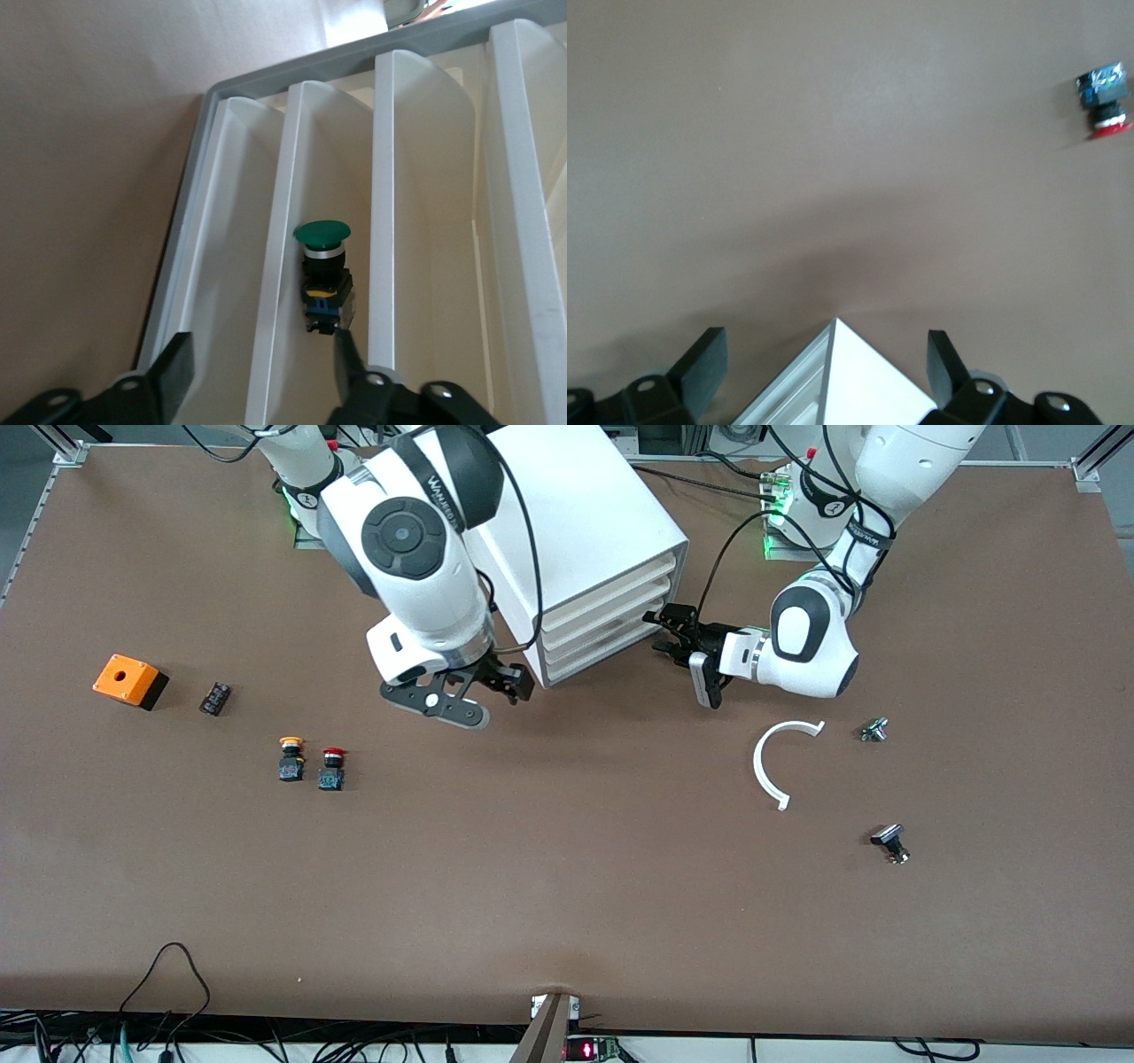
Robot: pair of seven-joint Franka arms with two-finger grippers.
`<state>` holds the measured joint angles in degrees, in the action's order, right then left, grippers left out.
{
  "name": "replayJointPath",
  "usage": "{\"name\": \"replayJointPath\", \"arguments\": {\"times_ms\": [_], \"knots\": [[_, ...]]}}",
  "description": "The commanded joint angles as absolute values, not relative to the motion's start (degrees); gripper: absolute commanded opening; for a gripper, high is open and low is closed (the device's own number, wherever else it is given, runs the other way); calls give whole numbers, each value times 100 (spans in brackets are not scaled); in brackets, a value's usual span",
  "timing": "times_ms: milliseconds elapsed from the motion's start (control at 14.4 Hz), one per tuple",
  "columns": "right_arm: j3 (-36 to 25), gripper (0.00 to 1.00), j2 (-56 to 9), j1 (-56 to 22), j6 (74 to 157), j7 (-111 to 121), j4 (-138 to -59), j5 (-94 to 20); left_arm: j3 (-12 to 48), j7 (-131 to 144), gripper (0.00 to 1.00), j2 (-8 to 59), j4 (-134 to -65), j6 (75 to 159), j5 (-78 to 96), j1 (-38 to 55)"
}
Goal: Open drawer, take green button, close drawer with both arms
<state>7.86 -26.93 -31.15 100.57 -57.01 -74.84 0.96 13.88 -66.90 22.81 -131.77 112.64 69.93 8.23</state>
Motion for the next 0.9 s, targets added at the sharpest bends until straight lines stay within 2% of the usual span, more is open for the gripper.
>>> {"name": "replayJointPath", "arguments": {"times_ms": [0, 209, 278, 348, 417, 556, 626, 695, 765, 834], "knots": [[747, 100, -2883, -3392, 9984, -6081, -7242, 79, 1512, -7206, 69, 2373, -13438, 11364, 7549, 852], [747, 100, -3058, -3550, 9941, -6318, -6989, 70, 1521, -7435, 66, 2382, -13623, 11373, 7620, 853], [747, 100, -3154, -3612, 9914, -6441, -6822, 62, 1521, -7453, 61, 2382, -13675, 11373, 7629, 853], [747, 100, -3242, -3638, 9905, -6512, -6664, 53, 1521, -7462, 55, 2382, -13676, 11373, 7629, 861], [747, 100, -3321, -3673, 9905, -6539, -6566, 53, 1521, -7471, 41, 2391, -13676, 11382, 7629, 870], [756, 100, -3392, -3683, 9914, -6539, -6443, 35, 1521, -7471, 23, 2426, -13676, 11399, 7664, 922], [756, 100, -3419, -3709, 9923, -6548, -6390, 35, 1521, -7471, 16, 2443, -13676, 11399, 7681, 932], [747, 100, -3445, -3779, 9923, -6609, -6337, 35, 1521, -7471, 14, 2469, -13676, 11399, 7699, 932], [747, 100, -3463, -3779, 9923, -6696, -6293, 35, 1521, -7462, 2, 2470, -13676, 11399, 7699, 932], [747, 100, -3463, -3779, 9932, -6697, -6249, 35, 1521, -7453, 0, 2470, -13676, 11399, 7699, 932]]}}
